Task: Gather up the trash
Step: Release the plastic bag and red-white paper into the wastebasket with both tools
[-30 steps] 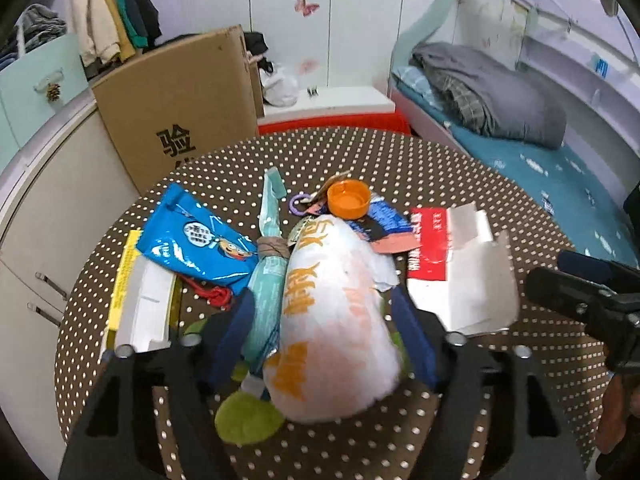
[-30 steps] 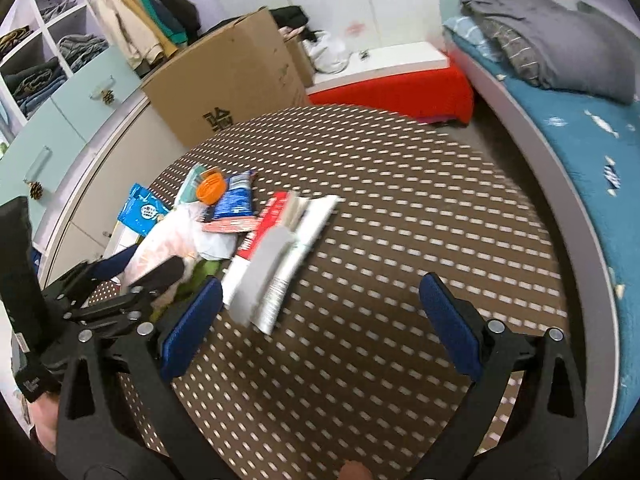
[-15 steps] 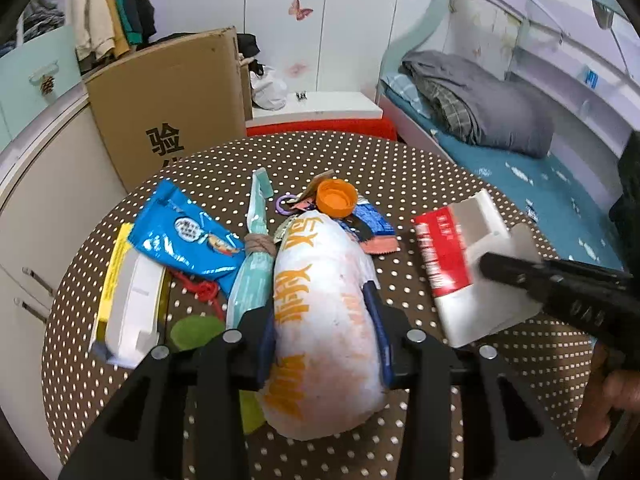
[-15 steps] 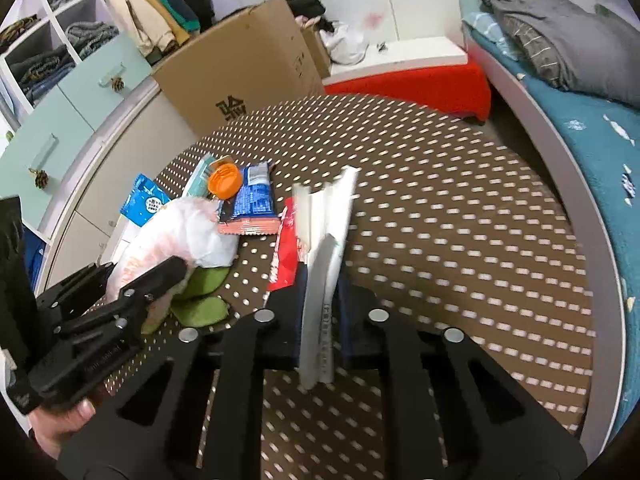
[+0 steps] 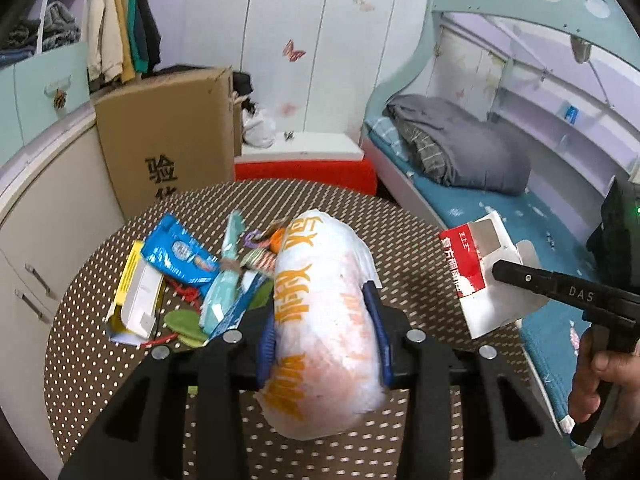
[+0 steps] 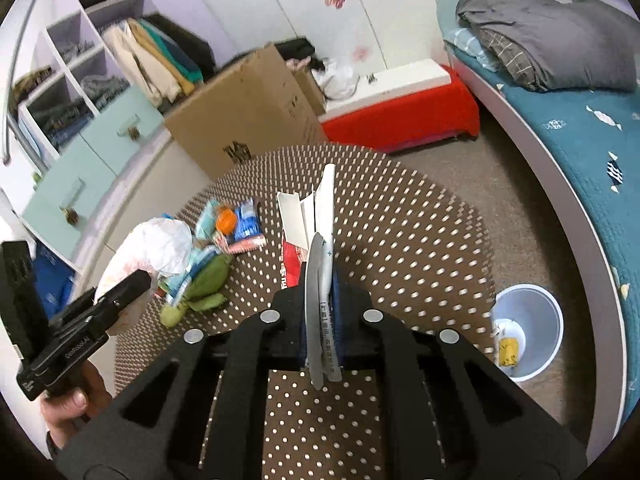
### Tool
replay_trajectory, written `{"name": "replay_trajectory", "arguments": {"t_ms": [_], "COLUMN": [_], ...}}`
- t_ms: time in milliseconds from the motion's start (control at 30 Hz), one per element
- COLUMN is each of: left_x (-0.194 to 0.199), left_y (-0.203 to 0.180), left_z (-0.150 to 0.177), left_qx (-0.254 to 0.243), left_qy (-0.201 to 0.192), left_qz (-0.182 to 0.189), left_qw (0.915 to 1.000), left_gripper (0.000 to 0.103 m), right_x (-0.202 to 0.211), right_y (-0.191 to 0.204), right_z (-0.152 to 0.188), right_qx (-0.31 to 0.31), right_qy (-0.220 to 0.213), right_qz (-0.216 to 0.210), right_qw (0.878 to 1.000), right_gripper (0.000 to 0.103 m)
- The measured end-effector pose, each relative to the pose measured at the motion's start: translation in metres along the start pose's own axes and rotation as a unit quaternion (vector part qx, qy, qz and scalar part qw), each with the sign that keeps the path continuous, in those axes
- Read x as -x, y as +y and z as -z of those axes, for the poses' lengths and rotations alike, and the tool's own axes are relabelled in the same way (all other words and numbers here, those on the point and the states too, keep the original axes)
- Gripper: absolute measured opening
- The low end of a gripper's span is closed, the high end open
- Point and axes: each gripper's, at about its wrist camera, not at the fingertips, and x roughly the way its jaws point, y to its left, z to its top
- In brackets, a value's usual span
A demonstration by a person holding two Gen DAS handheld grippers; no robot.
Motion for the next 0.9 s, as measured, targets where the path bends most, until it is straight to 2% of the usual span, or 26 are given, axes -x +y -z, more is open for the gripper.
{"name": "replay_trajectory", "arguments": {"t_ms": [233,367,500,700,900], "left_x": [0.014,0.011,0.001,-0.029,-0.070], "left_y": [-0.044,-0.077,-0.113,-0.162,-0.210], "left_z": [-0.024,-0.032,-0.037,-0.040,-0.035], "left_qx": [-0.018,-0.038,-0.058,-0.087,-0.118], "left_qy": [-0.030,-0.035,-0.031,-0.007,0.032], "left_qz": [0.030,0.052,0.076,0.104,0.125], "left_qw": [0.9990,0.9974,0.9950,0.9908,0.9846], "left_gripper": [0.039,0.039,0.039,0.039,0.039], "right_x": [0.058,0.085,0.097,0.079,0.022], "right_y": [-0.035,-0.067,-0.114,-0.190,-0.260], "right_z": [-0.022,-0.030,-0.031,-0.017,0.008], "right_qx": [-0.034,-0.054,-0.087,-0.139,-0.191], "right_qy": [-0.063,-0.091,-0.100,-0.066,0.000], "right_qz": [-0.023,-0.001,0.041,0.111,0.151], "right_qw": [0.997,0.994,0.990,0.982,0.970], "right_gripper": [0.010,0.010,0.010,0.010,0.010]}}
